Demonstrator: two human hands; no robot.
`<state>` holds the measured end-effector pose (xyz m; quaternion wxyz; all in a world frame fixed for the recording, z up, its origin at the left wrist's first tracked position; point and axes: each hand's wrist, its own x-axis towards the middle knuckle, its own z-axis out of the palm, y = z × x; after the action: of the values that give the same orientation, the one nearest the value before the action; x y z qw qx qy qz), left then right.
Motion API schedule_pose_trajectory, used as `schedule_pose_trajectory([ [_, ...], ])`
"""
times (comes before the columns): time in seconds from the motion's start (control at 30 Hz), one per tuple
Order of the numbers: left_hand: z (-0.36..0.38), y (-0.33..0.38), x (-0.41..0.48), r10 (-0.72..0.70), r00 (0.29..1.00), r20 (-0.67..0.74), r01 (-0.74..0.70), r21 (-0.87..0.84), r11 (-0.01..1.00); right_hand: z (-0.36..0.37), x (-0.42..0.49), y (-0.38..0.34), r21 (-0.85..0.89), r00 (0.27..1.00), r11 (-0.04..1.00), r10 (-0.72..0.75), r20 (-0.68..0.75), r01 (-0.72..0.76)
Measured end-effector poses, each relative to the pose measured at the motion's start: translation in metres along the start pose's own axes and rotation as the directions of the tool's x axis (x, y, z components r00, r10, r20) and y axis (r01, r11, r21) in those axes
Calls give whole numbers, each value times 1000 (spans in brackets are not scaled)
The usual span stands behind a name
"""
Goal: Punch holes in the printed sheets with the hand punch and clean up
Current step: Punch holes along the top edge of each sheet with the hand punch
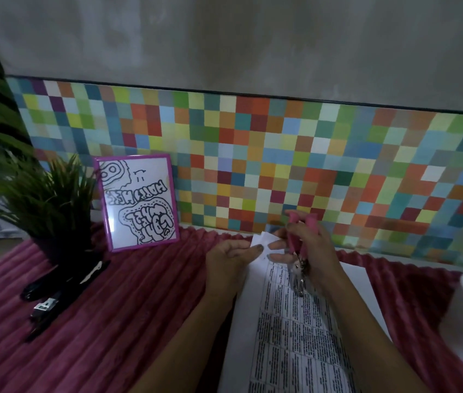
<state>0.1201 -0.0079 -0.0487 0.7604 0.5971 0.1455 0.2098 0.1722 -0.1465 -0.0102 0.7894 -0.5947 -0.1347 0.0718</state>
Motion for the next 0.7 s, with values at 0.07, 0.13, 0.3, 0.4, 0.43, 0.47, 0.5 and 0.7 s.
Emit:
schedule_pose_trajectory([
  [0.07,-2,0,3,-45,999,14,44,31,999,-1,0,1,80,1000,997,-1,-14,3],
  [0.13,-6,-6,7,21,999,27,-25,160,987,-1,1,2,120,1000,993,2,-3,-1],
  [0.3,2,-8,-7,469,882,-50,-406,426,809,3,3,6,57,1000,998,9,-13,-8],
  [0.4,4,-10,-10,435,888,152,-447,512,734,8,1,3,65,999,998,12,-48,-9],
  [0.43,3,-14,-10,396,889,230,-455,533,713,9,1,3,56,998,998,18,-55,-15],
  [0.47,2,-18,-8,369,888,274,-459,547,700,8,0,3,31,998,999,25,-56,-24],
  [0.5,1,-23,-5,351,888,295,-459,547,700,7,0,2,-6,998,999,33,-49,-33],
  [0.7,8,-28,-5,242,947,210,-313,452,835,7,-4,-7,-194,988,974,134,70,-118],
])
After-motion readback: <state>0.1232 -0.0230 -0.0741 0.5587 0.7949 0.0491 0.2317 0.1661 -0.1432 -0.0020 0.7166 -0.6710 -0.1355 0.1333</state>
